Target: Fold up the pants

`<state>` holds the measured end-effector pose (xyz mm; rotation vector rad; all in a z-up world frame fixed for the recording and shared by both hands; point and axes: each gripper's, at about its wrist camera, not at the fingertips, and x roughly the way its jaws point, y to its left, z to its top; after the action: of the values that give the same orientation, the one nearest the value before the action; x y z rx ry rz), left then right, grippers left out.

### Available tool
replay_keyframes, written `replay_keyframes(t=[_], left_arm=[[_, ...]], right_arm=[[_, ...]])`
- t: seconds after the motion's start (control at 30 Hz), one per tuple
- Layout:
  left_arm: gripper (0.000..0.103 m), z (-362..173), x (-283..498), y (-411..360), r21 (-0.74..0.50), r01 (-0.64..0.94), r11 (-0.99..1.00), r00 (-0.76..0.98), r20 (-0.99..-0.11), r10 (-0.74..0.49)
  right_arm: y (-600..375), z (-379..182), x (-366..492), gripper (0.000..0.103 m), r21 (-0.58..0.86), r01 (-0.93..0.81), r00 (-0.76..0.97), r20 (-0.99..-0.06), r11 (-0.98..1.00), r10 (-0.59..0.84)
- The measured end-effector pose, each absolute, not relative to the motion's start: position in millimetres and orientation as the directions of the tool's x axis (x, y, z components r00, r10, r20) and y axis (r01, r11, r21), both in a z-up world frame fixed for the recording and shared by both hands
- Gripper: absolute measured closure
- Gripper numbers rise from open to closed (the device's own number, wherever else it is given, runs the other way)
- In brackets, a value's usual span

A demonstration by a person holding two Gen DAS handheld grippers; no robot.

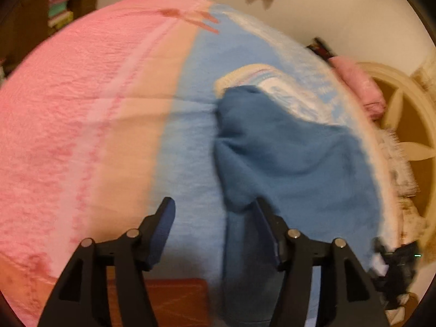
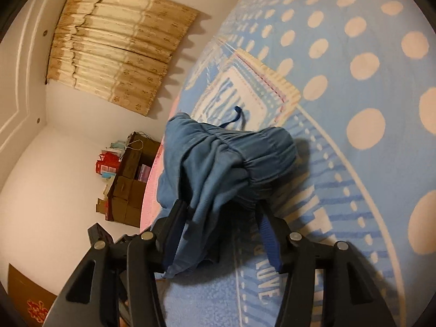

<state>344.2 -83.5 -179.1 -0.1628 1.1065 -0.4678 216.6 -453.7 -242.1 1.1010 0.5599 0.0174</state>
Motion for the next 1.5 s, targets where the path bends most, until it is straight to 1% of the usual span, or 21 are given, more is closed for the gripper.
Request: replay_keyframes(t=[0.13, 0.2, 0.23, 0.3, 0.37, 0.43, 0.47, 0.5, 0.53, 0.57, 0.67, 0.8, 0.93, 1.0, 1.07, 1.2, 1.23, 1.27, 1.3, 1.37, 1.5], left_arm=[[0.041, -159.6, 345.0, -68.9, -0.436, 0.248, 0.865, 0.390, -0.772, -0.501], [0.035, -156.2, 339.5, -79.5, -0.450, 0.302, 0.840, 0.365, -0.759, -0.538], [0.032, -160.3, 336.9, -91.4, -0.459, 0.337, 0.822, 0.330, -0.761, -0.559], [0.031, -172.3, 339.8, -113.0, -0.440, 0.358, 0.824, 0.288, -0.787, -0.546], [0.028, -193.0, 347.5, -131.3, -0.469, 0.336, 0.817, 0.237, -0.797, -0.555], [0.024, -197.6, 351.9, -139.5, -0.468, 0.317, 0.825, 0.262, -0.793, -0.550], [0.026, -197.4, 354.4, -143.8, -0.463, 0.314, 0.828, 0.273, -0.792, -0.546], [0.029, -196.3, 354.7, -145.1, -0.469, 0.313, 0.826, 0.280, -0.786, -0.552], [0.065, -194.9, 354.8, -144.1, -0.486, 0.314, 0.815, 0.283, -0.772, -0.569], [0.094, -195.9, 356.0, -140.6, -0.516, 0.303, 0.801, 0.265, -0.762, -0.591], [0.096, -190.2, 356.8, -121.3, -0.664, 0.253, 0.704, 0.251, -0.658, -0.710], [0.096, -116.9, 335.8, -99.8, -0.751, 0.312, 0.582, 0.323, -0.492, -0.808], [0.097, -52.9, 315.4, -71.6, -0.759, 0.346, 0.552, 0.411, -0.407, -0.816], [0.097, -27.7, 305.2, -41.6, -0.759, 0.341, 0.555, 0.467, -0.376, -0.800], [0.097, -17.6, 307.5, -16.2, -0.728, 0.326, 0.604, 0.513, -0.400, -0.759], [0.097, -33.6, 309.4, 39.6, -0.628, 0.279, 0.727, 0.593, -0.482, -0.644], [0.097, -41.8, 313.7, 46.5, -0.599, 0.253, 0.760, 0.601, -0.518, -0.609], [0.099, -56.2, 317.4, 57.9, -0.546, 0.173, 0.820, 0.616, -0.590, -0.523], [0.099, -66.1, 318.8, 59.8, -0.528, 0.137, 0.838, 0.617, -0.617, -0.489], [0.098, -83.6, 319.3, 62.2, -0.527, 0.103, 0.843, 0.597, -0.645, -0.477], [0.098, -99.7, 294.2, 31.4, -0.494, 0.151, 0.856, 0.562, -0.670, -0.485]], right_arm=[[-463.8, -235.3, 201.3, 0.049, 0.861, 0.263, 0.890, -0.390, 0.435, 0.234], [-467.8, -234.0, 197.8, 0.049, 0.880, 0.251, 0.898, -0.367, 0.404, 0.241], [-468.7, -233.8, 196.8, 0.049, 0.885, 0.249, 0.900, -0.361, 0.394, 0.242], [-468.5, -232.3, 195.2, 0.049, 0.891, 0.241, 0.905, -0.350, 0.385, 0.243], [-466.7, -232.3, 195.3, 0.049, 0.889, 0.240, 0.902, -0.353, 0.391, 0.249], [-467.9, -232.2, 196.1, 0.049, 0.890, 0.242, 0.902, -0.353, 0.386, 0.248], [-470.8, -232.5, 195.1, 0.049, 0.891, 0.246, 0.902, -0.355, 0.382, 0.246], [-473.3, -233.9, 194.2, 0.049, 0.891, 0.252, 0.903, -0.357, 0.378, 0.239], [-475.3, -235.2, 194.1, 0.049, 0.891, 0.257, 0.904, -0.358, 0.374, 0.233], [-477.3, -235.7, 195.1, 0.049, 0.892, 0.261, 0.905, -0.360, 0.369, 0.228], [-483.3, -237.2, 194.0, 0.049, 0.898, 0.265, 0.911, -0.353, 0.351, 0.215], [-482.7, -237.6, 194.4, 0.049, 0.908, 0.248, 0.913, -0.336, 0.337, 0.232], [-480.7, -236.6, 190.0, 0.049, 0.932, 0.202, 0.927, -0.282, 0.302, 0.249], [-480.2, -234.9, 189.6, 0.049, 0.927, 0.205, 0.925, -0.289, 0.315, 0.248], [-476.0, -233.9, 192.1, 0.049, 0.916, 0.212, 0.914, -0.309, 0.339, 0.263], [-456.1, -233.6, 203.0, 0.049, 0.911, 0.197, 0.884, -0.325, 0.363, 0.336], [-450.3, -232.5, 206.1, 0.049, 0.907, 0.192, 0.876, -0.331, 0.376, 0.351], [-443.3, -231.2, 210.0, 0.049, 0.900, 0.186, 0.865, -0.340, 0.394, 0.369], [-436.1, -229.5, 213.8, 0.049, 0.892, 0.182, 0.854, -0.352, 0.415, 0.383], [-426.3, -227.8, 218.4, 0.049, 0.881, 0.174, 0.843, -0.364, 0.439, 0.396], [-408.7, -234.5, 232.5, 0.049, 0.904, 0.154, 0.794, -0.353, 0.398, 0.495]])
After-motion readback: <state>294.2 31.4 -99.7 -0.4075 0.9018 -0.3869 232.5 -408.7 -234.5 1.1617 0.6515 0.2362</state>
